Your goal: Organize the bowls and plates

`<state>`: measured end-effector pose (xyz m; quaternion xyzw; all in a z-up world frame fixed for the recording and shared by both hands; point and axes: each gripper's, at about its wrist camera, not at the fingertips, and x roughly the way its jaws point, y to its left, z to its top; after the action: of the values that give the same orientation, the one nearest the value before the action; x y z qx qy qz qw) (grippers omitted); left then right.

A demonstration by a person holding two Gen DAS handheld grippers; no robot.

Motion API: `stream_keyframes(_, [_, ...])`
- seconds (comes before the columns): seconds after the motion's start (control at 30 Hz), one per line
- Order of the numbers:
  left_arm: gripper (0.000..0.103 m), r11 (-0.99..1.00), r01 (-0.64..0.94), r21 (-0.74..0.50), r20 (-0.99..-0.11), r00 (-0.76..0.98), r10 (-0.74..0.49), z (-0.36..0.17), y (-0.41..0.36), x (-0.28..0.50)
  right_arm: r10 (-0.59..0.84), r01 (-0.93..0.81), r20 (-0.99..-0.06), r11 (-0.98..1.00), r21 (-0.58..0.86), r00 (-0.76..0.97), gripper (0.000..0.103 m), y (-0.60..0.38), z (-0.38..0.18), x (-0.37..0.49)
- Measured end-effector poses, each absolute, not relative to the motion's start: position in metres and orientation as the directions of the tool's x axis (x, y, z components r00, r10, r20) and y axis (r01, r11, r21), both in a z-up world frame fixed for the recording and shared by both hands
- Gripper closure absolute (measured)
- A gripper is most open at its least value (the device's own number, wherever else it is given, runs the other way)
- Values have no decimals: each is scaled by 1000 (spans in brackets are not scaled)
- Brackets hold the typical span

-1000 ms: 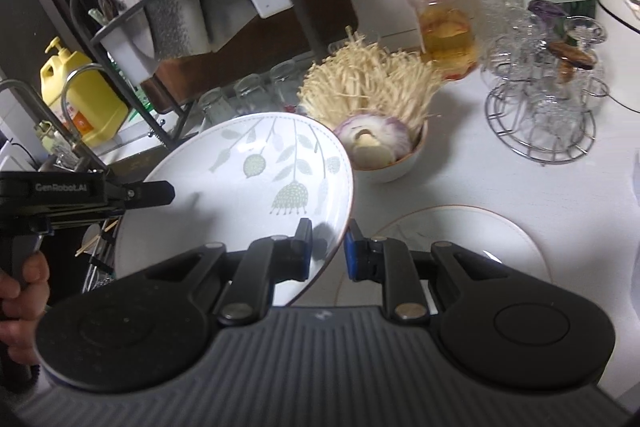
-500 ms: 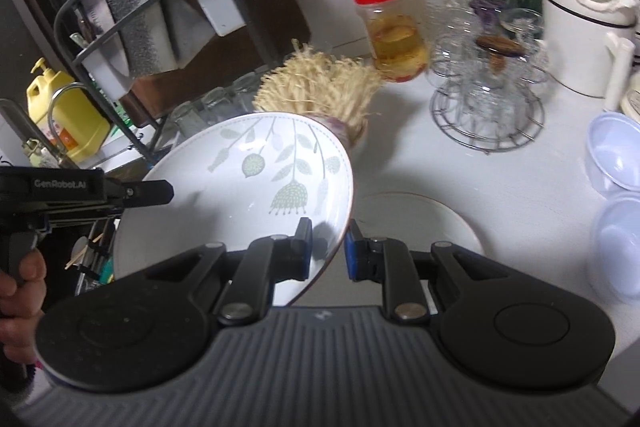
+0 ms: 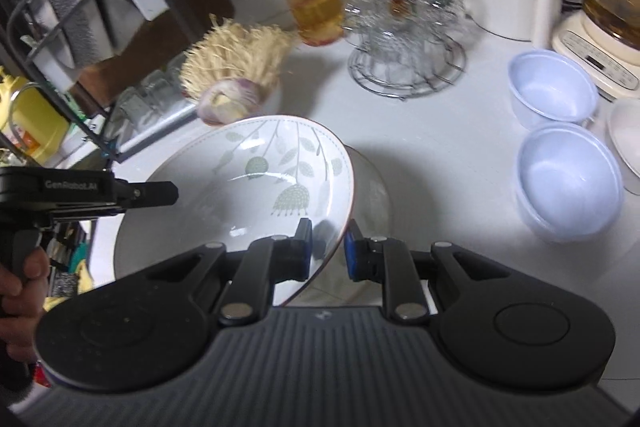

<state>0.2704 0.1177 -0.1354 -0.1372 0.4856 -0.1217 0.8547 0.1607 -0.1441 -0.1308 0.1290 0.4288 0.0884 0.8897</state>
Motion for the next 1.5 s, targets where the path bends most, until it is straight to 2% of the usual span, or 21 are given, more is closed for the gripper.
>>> stream_keyframes(0.57, [80, 957, 112, -269, -864, 410, -291, -172, 86, 287, 198, 5, -783, 969, 249, 590, 83, -155, -161, 171])
stream_keyframes(0.8, [79, 965, 128, -230, -885, 385, -262, -182, 74, 295, 149, -5, -785, 983, 183, 602, 83, -151, -164, 182])
stream_keyframes(1.1, [79, 975, 123, -185, -902, 373, -218, -192, 67, 301, 156, -14, -786, 983, 184, 598, 83, -152, -174, 189])
stream_keyframes(1.37, [79, 972, 98, -211, -896, 379, -233, -193, 71, 302, 154, -13, -779, 983, 184, 608, 82, -150, -178, 193])
stream_keyframes(1.5, [79, 959, 32, -282, -888, 369, -273, -192, 84, 304, 165, -11, -781, 980, 198, 602, 81, -149, -180, 195])
